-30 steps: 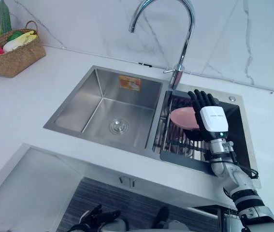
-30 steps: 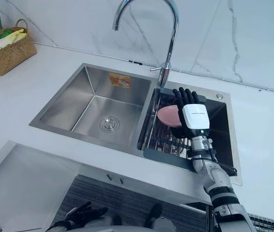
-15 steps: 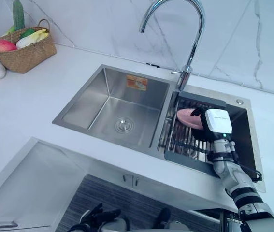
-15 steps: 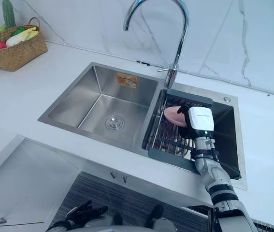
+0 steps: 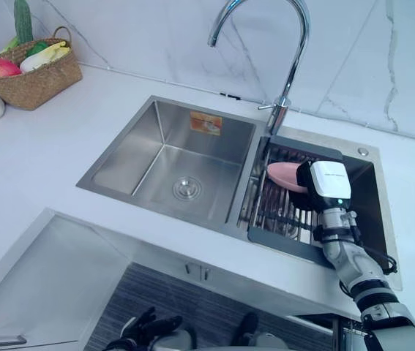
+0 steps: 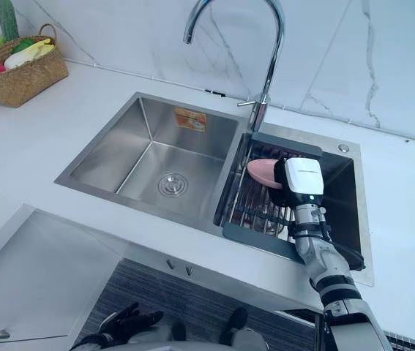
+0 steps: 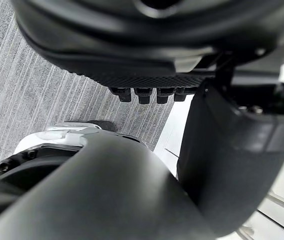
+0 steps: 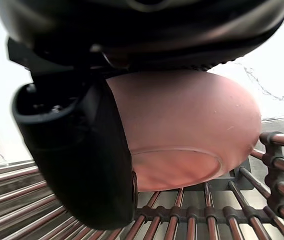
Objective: Walk over to the sink, pick up the cup, carry it to the dishwasher, place the cup inside the dishwasher, then close the dishwasher door
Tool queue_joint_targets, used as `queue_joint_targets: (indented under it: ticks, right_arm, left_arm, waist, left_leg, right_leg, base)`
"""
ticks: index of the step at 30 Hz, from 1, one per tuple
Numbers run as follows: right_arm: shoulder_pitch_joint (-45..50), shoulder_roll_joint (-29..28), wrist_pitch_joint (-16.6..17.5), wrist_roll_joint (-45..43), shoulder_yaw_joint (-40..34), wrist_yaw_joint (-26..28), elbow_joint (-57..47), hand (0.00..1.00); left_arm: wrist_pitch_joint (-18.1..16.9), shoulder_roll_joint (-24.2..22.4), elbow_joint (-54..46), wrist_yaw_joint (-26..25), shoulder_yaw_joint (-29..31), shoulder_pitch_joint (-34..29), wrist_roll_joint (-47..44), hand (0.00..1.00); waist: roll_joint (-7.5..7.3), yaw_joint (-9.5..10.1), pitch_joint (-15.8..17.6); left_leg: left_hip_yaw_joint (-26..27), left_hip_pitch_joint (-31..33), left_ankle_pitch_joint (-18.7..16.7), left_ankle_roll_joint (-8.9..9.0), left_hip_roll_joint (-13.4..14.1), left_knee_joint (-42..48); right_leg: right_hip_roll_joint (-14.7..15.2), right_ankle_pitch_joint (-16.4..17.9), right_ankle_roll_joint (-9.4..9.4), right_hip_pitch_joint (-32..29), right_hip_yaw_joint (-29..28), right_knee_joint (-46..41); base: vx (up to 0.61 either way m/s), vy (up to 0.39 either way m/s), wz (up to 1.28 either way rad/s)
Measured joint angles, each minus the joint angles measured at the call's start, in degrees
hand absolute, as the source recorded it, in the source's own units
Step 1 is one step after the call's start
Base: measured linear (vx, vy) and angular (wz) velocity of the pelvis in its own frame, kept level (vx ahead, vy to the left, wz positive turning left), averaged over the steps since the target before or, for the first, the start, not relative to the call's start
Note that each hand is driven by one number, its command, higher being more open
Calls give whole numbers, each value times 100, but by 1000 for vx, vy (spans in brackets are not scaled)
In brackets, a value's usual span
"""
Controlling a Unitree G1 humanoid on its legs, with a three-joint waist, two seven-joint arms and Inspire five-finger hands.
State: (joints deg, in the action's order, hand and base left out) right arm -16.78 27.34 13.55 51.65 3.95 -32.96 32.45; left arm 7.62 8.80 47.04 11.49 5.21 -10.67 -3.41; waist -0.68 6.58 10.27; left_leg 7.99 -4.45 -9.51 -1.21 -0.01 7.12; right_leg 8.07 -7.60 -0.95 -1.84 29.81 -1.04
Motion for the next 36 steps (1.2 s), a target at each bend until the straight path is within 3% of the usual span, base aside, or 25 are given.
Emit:
queue_joint_targets:
  ticks: [10,17,22,28,32,34,36]
  right_arm:
    - [401,-191,483,-1485,-897,-221,-1689,0]
    - [799,-544,766,-2821,-1343,6,-2476,0]
    - [1137,-837,933,-3011,-1918,1,-3315,0]
    - [1647,-834,848,-2944,-2979,-248,-4236,0]
    - [2261,-958,413,-2951,-3764,-499,-4170,0]
    - [2511,-1164,357,-2961,-4070,-523,-4094,0]
    - [2645,-1233,379,-2959,-4192,-585,-3780,0]
  left_arm:
    - [16,-75,-64,-27,123,-47,1,100]
    - [130,-78,-18,-137,119,-44,2,100]
    - [137,-86,76,-161,114,-2,0,100]
    - [151,-76,239,-159,110,37,17,100]
    - [264,1,260,-158,110,49,119,100]
    - [346,11,268,-170,114,42,114,100]
    - [462,51,269,-195,117,61,89,100]
  waist:
    - [36,-129,18]
    - [51,-288,9]
    - [68,-321,-7]
    - [17,-470,-28]
    - [-133,-769,12]
    - [-131,-920,1]
    - [-140,-962,-8]
  left_leg:
    - [273,-45,-61,56,81,103]
    - [507,-145,-64,61,120,106]
    - [636,-152,-114,23,131,94]
    - [986,-152,-150,-36,63,94]
    - [1542,-99,-260,-181,-51,118]
    - [1962,-114,-294,-237,-6,90]
    - [2584,-154,-445,-259,125,113]
  right_leg:
    - [-90,2,4,-22,-229,8]
    - [-160,7,12,-26,-451,22]
    - [-201,4,18,-111,-598,2]
    - [-160,12,9,-422,-967,-290]
    - [-121,19,-23,-873,-1380,-599]
    - [63,398,177,-975,-835,-793]
    - [496,863,308,-1164,119,-1573]
  base:
    - [18,-1,-12]
    - [9,0,-16]
    - [-5,8,-15]
    - [-22,31,-32]
    - [-82,66,-59]
    - [-81,61,-79]
    - [-96,38,-124]
